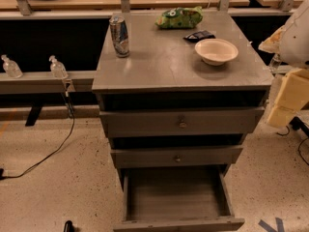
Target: Close bottom drawer
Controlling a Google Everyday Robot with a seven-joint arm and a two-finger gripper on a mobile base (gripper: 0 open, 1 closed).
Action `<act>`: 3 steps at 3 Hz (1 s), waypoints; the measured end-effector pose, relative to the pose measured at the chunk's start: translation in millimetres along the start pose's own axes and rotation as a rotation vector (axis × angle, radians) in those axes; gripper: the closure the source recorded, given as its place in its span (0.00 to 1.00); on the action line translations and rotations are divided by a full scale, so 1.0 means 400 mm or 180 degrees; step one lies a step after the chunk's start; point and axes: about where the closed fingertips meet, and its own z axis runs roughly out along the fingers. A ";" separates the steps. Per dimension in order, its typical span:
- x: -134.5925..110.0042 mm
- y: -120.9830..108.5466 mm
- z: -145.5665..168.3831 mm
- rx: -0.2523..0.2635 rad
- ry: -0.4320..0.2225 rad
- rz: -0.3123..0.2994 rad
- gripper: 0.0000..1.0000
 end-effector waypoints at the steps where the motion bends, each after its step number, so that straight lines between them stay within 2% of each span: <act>1: 0.000 0.000 0.000 0.0001 0.0000 0.0000 0.00; 2: 0.002 0.002 0.025 0.0000 -0.0184 0.0040 0.00; 3: 0.067 0.052 0.246 -0.0320 -0.0742 0.0210 0.00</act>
Offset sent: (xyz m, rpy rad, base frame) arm 0.0222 -0.0120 -0.1050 0.8282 -0.1789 0.0519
